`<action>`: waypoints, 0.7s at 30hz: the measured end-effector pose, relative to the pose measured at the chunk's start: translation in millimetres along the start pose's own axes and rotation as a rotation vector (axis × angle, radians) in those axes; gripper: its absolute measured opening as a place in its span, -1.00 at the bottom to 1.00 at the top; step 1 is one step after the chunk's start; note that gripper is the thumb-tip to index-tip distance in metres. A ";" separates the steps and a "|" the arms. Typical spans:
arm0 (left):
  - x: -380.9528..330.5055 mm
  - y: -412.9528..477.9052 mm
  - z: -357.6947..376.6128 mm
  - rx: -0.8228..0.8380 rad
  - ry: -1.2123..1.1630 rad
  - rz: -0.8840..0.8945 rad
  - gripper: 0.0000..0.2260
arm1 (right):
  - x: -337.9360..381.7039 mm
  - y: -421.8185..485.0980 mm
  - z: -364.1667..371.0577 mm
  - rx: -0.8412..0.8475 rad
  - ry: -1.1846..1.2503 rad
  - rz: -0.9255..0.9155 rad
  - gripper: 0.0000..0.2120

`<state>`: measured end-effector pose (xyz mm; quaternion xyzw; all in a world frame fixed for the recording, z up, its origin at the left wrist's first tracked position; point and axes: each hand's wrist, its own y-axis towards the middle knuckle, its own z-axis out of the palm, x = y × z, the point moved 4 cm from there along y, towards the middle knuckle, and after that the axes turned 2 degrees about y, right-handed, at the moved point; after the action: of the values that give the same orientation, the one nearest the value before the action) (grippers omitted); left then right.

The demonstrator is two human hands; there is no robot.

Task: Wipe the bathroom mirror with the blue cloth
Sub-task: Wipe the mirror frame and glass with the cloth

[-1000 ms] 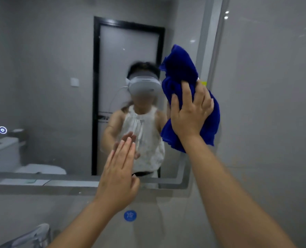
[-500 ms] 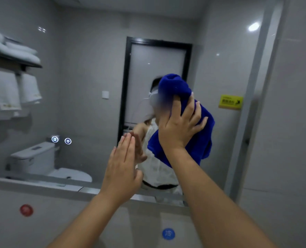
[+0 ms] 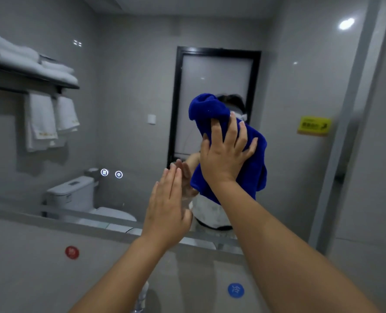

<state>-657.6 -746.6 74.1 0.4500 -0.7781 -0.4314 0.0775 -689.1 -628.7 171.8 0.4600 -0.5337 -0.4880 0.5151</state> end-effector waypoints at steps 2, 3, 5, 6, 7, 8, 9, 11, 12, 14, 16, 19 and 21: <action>2.5 -4.1 -9.1 -0.007 0.038 -0.015 -0.22 | -0.7 -0.3 0.0 0.006 0.007 0.001 -0.61; 5.6 -4.8 -15.0 -0.004 0.065 -0.022 -0.23 | -0.4 0.3 0.6 0.012 0.019 0.011 -0.61; 15.1 -3.6 -29.4 -0.001 0.113 -0.034 -0.25 | 3.1 -1.1 0.4 0.027 0.038 0.062 -0.61; 20.5 -1.9 -36.6 -0.011 0.125 -0.050 -0.25 | 7.1 -2.4 0.4 0.040 0.042 0.091 -0.61; 25.5 -0.3 -43.5 -0.019 0.131 -0.070 -0.25 | 13.6 -4.1 1.2 0.051 0.045 0.108 -0.60; 29.7 1.4 -49.9 -0.022 0.132 -0.083 -0.25 | 23.1 -6.2 3.1 0.062 0.046 0.096 -0.60; 33.7 2.4 -55.5 -0.028 0.132 -0.089 -0.25 | 34.8 -8.5 5.9 0.076 0.049 0.057 -0.59; 44.3 3.7 -64.7 -0.042 0.123 -0.100 -0.25 | 60.4 -12.1 13.9 0.104 0.062 -0.039 -0.58; 51.6 4.0 -68.9 -0.042 0.121 -0.106 -0.25 | 71.9 -11.9 18.0 0.106 0.069 -0.069 -0.57; 71.6 3.7 -77.8 -0.033 0.142 -0.111 -0.25 | 94.4 -10.0 25.5 0.094 0.069 -0.083 -0.52; 96.9 3.9 -89.0 -0.027 0.155 -0.119 -0.25 | 119.2 -9.6 32.3 0.084 0.059 -0.076 -0.46; 138.1 5.8 -108.2 -0.033 0.154 -0.107 -0.26 | 159.6 -8.6 42.5 0.070 0.040 -0.099 -0.46; 166.4 7.2 -119.9 -0.009 0.144 -0.094 -0.25 | 185.7 -9.5 48.8 0.054 0.038 -0.092 -0.49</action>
<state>-698.2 -944.8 108.7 0.5157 -0.7464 -0.4047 0.1149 -746.5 -812.0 181.4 0.5070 -0.5149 -0.4878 0.4898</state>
